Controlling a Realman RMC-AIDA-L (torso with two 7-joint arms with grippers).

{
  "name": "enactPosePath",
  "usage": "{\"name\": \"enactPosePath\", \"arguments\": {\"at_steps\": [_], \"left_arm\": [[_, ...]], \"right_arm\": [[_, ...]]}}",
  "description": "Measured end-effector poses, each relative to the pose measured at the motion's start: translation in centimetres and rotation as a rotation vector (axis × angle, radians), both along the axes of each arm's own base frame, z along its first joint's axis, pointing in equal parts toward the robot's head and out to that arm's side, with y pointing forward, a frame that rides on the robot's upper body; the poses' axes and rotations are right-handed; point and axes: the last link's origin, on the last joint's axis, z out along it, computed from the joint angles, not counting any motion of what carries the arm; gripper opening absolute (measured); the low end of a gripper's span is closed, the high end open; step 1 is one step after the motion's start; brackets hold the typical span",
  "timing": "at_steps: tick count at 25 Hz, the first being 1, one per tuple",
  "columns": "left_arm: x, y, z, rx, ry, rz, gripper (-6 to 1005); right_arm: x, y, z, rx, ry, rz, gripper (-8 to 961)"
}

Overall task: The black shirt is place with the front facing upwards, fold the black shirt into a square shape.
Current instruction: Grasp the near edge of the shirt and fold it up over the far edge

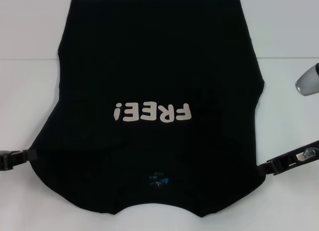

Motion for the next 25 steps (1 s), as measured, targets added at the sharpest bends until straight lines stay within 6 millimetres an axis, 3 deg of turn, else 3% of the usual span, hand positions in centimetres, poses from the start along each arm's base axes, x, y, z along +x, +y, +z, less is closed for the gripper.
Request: {"name": "enactPosePath", "arguments": {"at_steps": [12, 25], "left_arm": [[0.4, -1.2, 0.6, -0.035, -0.081, 0.0, 7], [-0.4, -3.6, 0.0, -0.089, -0.2, 0.049, 7]], "right_arm": [[2.1, -1.9, 2.6, -0.006, 0.103, 0.016, 19], [5.9, -6.5, 5.1, 0.036, 0.253, 0.04, 18]]}}
